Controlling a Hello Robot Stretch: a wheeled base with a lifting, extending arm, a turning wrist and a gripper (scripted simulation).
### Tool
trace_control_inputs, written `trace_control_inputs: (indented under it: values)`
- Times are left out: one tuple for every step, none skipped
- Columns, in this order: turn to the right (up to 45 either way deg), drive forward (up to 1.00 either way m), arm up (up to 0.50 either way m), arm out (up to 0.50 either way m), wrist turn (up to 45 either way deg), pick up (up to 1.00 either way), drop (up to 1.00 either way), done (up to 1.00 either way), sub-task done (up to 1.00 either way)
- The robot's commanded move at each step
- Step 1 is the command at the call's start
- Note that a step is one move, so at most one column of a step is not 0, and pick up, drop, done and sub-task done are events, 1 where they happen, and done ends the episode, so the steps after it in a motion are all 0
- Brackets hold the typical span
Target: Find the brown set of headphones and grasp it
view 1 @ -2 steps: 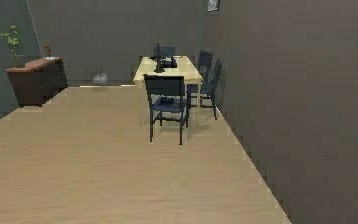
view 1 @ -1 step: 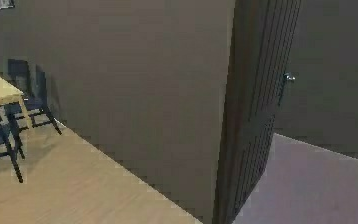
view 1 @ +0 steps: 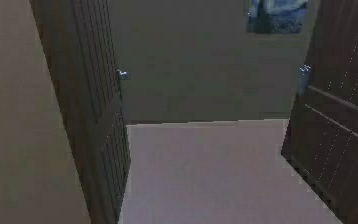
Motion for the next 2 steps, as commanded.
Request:
trace_control_inputs:
  values:
    - [45.0,0.0,0.0,0.0,0.0,0.0,0.0,0.0,0.0]
    - [18.0,0.0,0.0,0.0,0.0,0.0,0.0,0.0,0.0]
